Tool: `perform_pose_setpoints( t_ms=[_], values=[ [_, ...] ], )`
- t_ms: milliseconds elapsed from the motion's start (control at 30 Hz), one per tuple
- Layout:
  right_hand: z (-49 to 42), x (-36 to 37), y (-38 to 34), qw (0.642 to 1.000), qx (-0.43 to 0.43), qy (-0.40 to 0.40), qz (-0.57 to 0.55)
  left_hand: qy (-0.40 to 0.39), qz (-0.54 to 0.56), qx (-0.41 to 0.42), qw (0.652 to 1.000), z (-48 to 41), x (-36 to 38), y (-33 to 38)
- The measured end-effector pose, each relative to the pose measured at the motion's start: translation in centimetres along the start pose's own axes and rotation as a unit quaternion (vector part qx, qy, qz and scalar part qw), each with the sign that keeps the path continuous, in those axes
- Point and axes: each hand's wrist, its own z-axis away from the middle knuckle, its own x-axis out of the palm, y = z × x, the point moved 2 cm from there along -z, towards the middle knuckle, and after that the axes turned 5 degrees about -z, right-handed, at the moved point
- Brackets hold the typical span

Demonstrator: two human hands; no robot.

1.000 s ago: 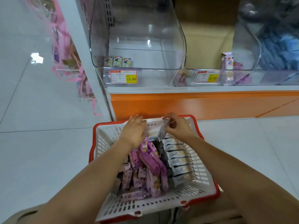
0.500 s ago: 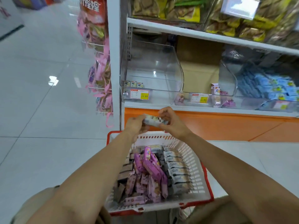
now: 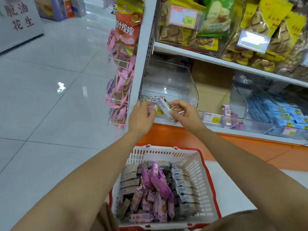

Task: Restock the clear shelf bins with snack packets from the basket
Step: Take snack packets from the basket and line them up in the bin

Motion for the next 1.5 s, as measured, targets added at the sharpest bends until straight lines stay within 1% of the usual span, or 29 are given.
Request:
perform_pose_setpoints(
  t_ms=[33,67,133,233,267,333,400,467,600,800,900,1000,1133,1233,1333,1433,1500],
  values=[
    [-0.9,-0.3,-0.2,1.0,0.004,0.023,0.002,0.022,-0.06,0.052,0.997,-0.2,-0.2,-0.4],
    [-1.9,-0.5,-0.3,0.999,0.008,0.043,0.013,0.026,-0.109,0.098,0.989,-0.4,-0.3,-0.9],
    [-3.9,-0.9,-0.2,0.997,0.019,0.067,0.032,-0.01,-0.188,0.158,0.969,-0.8,0.1,-1.9],
    [-6.7,-0.9,0.2,0.993,0.056,0.091,0.056,-0.071,-0.302,0.176,0.934,-1.4,1.0,-2.9],
    [-7.6,-0.7,0.5,0.991,0.069,0.094,0.068,-0.082,-0.326,0.172,0.926,-1.6,1.3,-3.2],
    [-9.2,-0.3,1.2,0.987,0.091,0.096,0.091,-0.078,-0.354,0.175,0.915,-1.8,1.8,-3.8],
    [-10.5,0.3,2.1,0.983,0.108,0.098,0.115,-0.064,-0.36,0.184,0.912,-2.0,2.3,-4.4],
    [-11.4,1.0,2.7,0.978,0.125,0.089,0.143,-0.055,-0.346,0.191,0.917,-2.2,2.7,-5.0],
    [-12.5,2.1,3.6,0.96,0.174,0.055,0.211,0.004,-0.324,0.227,0.918,-2.5,3.7,-6.1],
    [-13.8,3.4,4.5,0.932,0.217,-0.004,0.289,0.04,-0.323,0.246,0.913,-3.0,4.6,-7.0],
    [-14.0,3.8,4.9,0.927,0.247,-0.044,0.279,0.056,-0.306,0.261,0.914,-3.0,4.7,-7.4],
    [-14.4,3.8,5.3,0.922,0.271,-0.068,0.267,0.061,-0.301,0.262,0.915,-3.0,4.8,-7.5],
    [-14.6,3.7,5.4,0.921,0.282,-0.082,0.255,0.046,-0.301,0.251,0.919,-2.9,4.6,-7.3],
    [-14.1,3.6,5.1,0.924,0.296,-0.089,0.223,0.028,-0.312,0.241,0.919,-2.8,4.3,-7.0],
    [-13.5,3.2,4.7,0.935,0.275,-0.081,0.209,-0.006,-0.325,0.215,0.921,-2.7,4.0,-6.5],
    [-12.8,2.5,3.7,0.959,0.211,-0.051,0.18,-0.038,-0.335,0.193,0.922,-2.2,3.6,-6.1],
    [-12.1,1.9,3.2,0.971,0.179,-0.033,0.155,-0.044,-0.337,0.181,0.923,-2.0,3.4,-5.6]
  ],
)
